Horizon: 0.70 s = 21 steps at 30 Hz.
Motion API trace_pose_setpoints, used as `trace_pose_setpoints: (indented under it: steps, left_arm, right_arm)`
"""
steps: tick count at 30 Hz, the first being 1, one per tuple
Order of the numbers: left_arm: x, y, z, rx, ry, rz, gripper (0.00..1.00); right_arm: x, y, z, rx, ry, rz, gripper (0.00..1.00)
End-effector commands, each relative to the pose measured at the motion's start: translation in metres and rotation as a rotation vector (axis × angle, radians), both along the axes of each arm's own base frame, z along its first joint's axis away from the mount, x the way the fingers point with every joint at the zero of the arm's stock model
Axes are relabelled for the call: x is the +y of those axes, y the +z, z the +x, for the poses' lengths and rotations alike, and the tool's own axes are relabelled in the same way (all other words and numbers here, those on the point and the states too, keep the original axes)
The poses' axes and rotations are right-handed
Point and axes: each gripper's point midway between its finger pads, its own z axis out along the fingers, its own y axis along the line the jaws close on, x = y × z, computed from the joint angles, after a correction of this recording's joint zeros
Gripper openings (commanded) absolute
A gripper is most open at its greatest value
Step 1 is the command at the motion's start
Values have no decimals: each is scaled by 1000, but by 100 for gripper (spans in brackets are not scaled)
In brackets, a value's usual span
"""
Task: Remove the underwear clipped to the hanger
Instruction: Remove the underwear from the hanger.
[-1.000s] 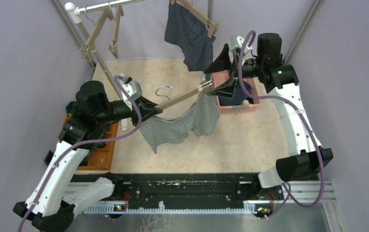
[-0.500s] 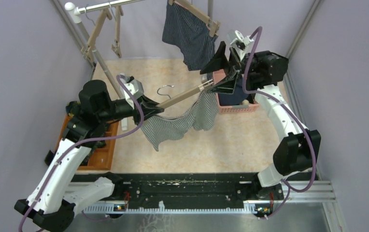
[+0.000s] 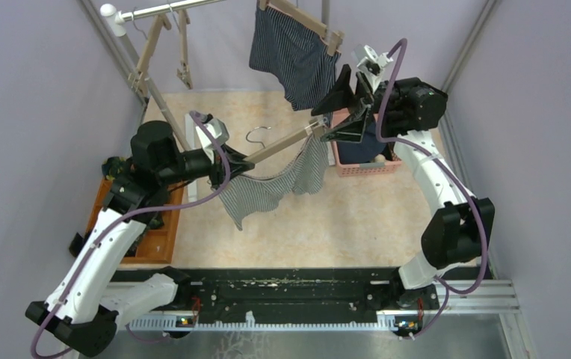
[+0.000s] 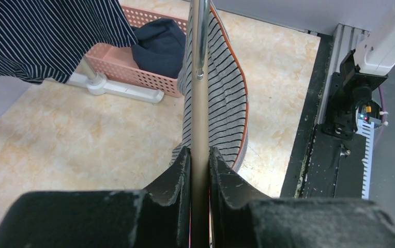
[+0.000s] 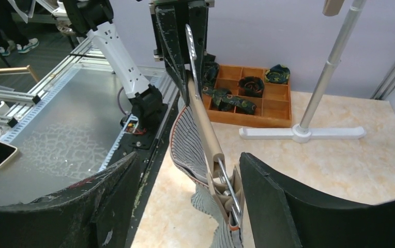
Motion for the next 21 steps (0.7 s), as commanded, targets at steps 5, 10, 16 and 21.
trace_pose_setpoints:
  steps: [5,10,16,21]
  left_arm:
    - [11,58,-4,-147,49,-70,4]
    - [16,64,-6,-159,78,-72,4]
    - [16,50,-1,-142,76,-29,4]
    - [17,48,-2,-178,55,1,3]
  right_arm:
    - [0,15,28,47,-34,12,66]
    - [3,50,54,118,-162,93,62]
    - [11,39,84,-27,-614,-90,92]
    - [12,31,78,-32,-603,-141,91]
